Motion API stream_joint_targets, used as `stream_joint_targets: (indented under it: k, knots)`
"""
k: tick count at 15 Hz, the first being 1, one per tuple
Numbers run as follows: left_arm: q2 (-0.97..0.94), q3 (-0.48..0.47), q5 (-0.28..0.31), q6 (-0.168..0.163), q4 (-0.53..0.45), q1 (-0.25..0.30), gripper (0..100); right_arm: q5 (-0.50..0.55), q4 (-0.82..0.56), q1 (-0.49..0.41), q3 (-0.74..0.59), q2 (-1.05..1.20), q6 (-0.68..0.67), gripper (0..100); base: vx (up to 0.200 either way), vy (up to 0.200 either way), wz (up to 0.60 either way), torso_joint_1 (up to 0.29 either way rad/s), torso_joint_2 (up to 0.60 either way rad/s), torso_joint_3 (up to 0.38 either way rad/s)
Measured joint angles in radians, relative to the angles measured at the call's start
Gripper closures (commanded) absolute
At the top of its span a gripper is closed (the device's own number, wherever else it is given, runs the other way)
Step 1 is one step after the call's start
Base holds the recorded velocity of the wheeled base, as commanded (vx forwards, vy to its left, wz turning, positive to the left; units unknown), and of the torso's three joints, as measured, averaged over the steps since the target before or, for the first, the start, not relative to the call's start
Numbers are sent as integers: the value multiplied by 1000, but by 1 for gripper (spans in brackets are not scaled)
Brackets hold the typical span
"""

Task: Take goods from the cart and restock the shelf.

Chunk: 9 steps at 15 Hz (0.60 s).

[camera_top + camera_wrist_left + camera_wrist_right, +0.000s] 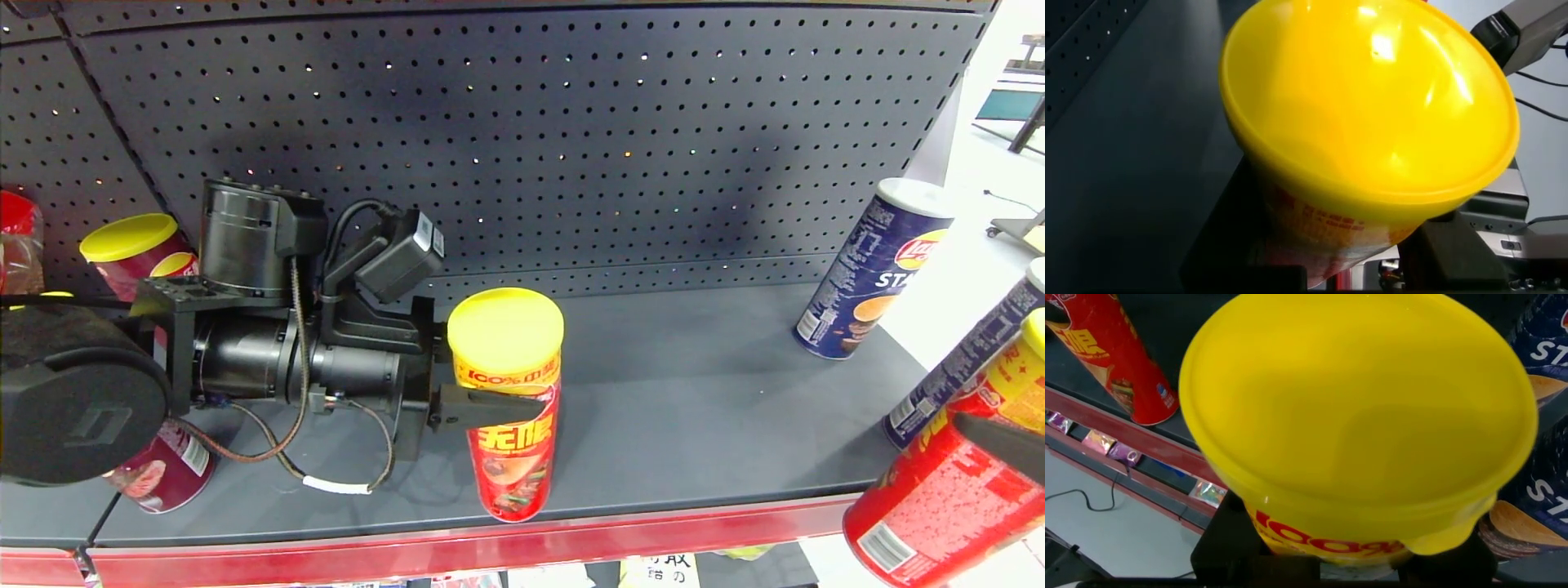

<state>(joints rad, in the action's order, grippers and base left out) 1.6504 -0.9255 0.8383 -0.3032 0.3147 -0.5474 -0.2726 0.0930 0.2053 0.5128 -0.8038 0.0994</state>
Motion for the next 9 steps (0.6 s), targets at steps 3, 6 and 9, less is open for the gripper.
stream_joint_targets:
  k: [3,6,9]
  knots:
    - [0,3,-4,-1,0,-1,100,0,0,0,0,0,0,100,0,0,0,0,0,0]
    - [0,4,-8,-1,0,-2,100,0,0,0,-1,0,0,100,0,0,0,0,0,0]
    - [-2,6,-12,-1,1,-2,100,-1,0,2,-1,-2,0,100,0,0,0,0,0,0]
